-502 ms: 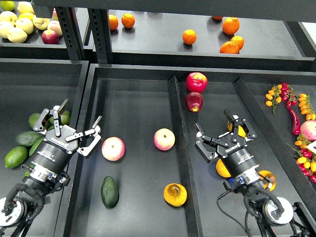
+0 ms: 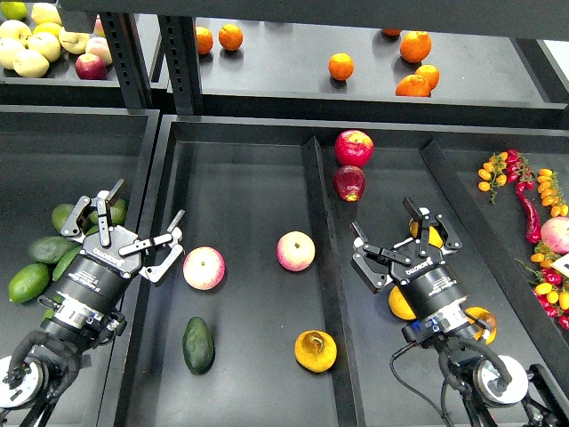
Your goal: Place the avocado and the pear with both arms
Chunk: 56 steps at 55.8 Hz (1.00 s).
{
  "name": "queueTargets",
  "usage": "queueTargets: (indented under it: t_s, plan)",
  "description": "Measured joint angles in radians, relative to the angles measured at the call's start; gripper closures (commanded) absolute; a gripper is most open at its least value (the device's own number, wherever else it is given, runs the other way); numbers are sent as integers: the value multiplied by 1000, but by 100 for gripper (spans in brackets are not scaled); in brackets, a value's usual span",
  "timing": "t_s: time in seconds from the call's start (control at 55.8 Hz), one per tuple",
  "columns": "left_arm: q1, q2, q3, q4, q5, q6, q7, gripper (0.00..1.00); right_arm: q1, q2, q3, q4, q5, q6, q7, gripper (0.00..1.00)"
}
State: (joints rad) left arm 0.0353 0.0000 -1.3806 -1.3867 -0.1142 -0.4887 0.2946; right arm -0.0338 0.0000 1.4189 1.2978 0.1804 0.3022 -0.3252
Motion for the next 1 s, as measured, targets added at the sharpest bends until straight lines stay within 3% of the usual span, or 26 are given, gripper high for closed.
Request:
queueTargets:
  t_s: [1.004]
  plan:
    - [-5, 0, 50, 1, 0, 0, -6, 0, -6, 0, -1, 2, -1, 0, 0, 1]
